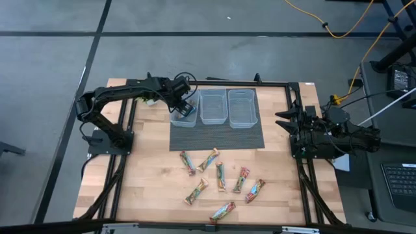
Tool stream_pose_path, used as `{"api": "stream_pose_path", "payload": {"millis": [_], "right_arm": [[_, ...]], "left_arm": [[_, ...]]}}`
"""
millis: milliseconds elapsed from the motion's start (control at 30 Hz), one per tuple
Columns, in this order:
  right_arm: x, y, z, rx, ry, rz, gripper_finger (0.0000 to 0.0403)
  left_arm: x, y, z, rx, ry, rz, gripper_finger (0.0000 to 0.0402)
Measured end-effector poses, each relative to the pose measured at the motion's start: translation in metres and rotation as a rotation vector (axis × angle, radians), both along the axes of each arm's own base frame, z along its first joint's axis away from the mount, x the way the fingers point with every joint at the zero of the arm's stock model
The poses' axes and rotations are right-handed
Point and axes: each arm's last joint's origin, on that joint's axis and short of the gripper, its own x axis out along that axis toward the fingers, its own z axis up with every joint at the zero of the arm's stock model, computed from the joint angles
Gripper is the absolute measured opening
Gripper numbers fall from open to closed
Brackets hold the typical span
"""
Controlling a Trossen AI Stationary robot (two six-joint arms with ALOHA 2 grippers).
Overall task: Pick and place Granola Bars by type
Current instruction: Put the blue granola bar into the left transparent bin, then put the red granola bar into the middle transparent bin
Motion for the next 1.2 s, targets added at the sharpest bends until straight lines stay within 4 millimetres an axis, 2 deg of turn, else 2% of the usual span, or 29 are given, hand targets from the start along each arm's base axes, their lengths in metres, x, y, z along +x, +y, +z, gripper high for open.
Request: {"api": "stream_pose_path", "payload": {"millis": [167, 333, 567, 733, 800, 900, 1200], "right_arm": [[0.000, 0.000, 0.000, 0.000, 0.000, 0.000, 0.0174], [0.000, 0.000, 0.000, -0.007, 0.000, -0.001, 0.0174], [0.000, 0.001, 0.001, -0.009, -0.007, 0.044, 0.0174], [0.000, 0.003, 0.001, -0.015, -0.007, 0.095, 0.0174], [0.000, 0.003, 0.001, -0.015, -0.007, 0.096, 0.0174], [0.000, 0.003, 0.001, -0.033, -0.006, 0.094, 0.0174], [0.000, 0.003, 0.001, -0.113, 0.000, 0.084, 0.0174]], "left_arm": [[0.005, -0.001, 0.013, -0.026, -0.063, 0.023, 0.0192], [0.023, -0.018, 0.052, -0.090, -0.231, -0.094, 0.0201], [0.047, -0.075, 0.114, -0.125, -0.472, -0.290, 0.0191], [0.056, -0.119, 0.161, -0.008, -0.710, -0.396, 0.0189], [0.053, -0.132, 0.176, 0.078, -0.788, -0.417, 0.0189], [0.037, -0.143, 0.190, 0.178, -0.818, -0.402, 0.0189], [-0.024, -0.145, 0.199, 0.277, -0.638, -0.299, 0.0188]]}}
